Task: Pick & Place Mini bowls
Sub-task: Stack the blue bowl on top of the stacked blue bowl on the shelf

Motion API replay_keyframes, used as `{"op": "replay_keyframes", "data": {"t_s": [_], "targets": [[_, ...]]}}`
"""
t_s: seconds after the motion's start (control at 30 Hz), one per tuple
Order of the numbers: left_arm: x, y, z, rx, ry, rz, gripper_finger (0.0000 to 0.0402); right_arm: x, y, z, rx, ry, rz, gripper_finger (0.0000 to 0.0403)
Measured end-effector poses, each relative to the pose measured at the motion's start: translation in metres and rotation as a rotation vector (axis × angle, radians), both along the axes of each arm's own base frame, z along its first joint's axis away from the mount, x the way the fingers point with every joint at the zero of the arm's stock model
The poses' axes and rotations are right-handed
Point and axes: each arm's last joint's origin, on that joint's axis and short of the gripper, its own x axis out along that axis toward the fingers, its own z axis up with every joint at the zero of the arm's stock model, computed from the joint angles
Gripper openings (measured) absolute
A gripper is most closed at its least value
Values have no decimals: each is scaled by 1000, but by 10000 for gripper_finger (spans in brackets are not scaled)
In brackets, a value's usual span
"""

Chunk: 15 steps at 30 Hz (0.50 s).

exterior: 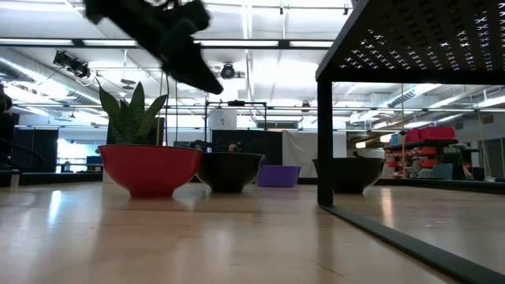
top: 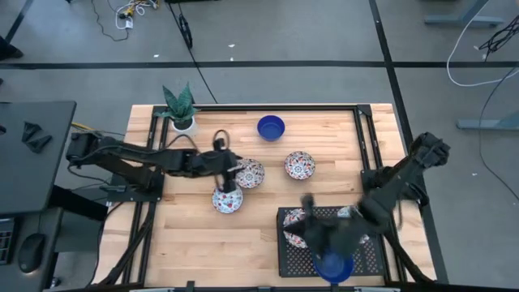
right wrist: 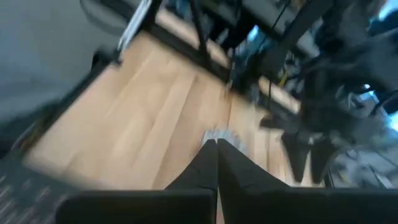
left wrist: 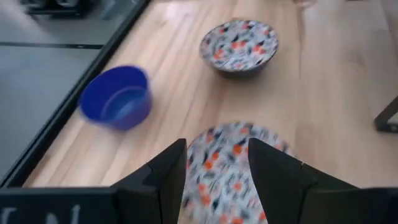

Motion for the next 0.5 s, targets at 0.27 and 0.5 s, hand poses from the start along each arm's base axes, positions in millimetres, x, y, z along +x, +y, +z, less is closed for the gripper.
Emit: {"op": "replay_keyframes", "data": {"t_s": [0.27,0.5], "targets": [[-68,4,-19,-55,-120,175,177,68,-111,24,175,-183,-106,2],[-94,7,-45,-121,-129,224,177,87,-241,7,377,-111,-352,3]]}}
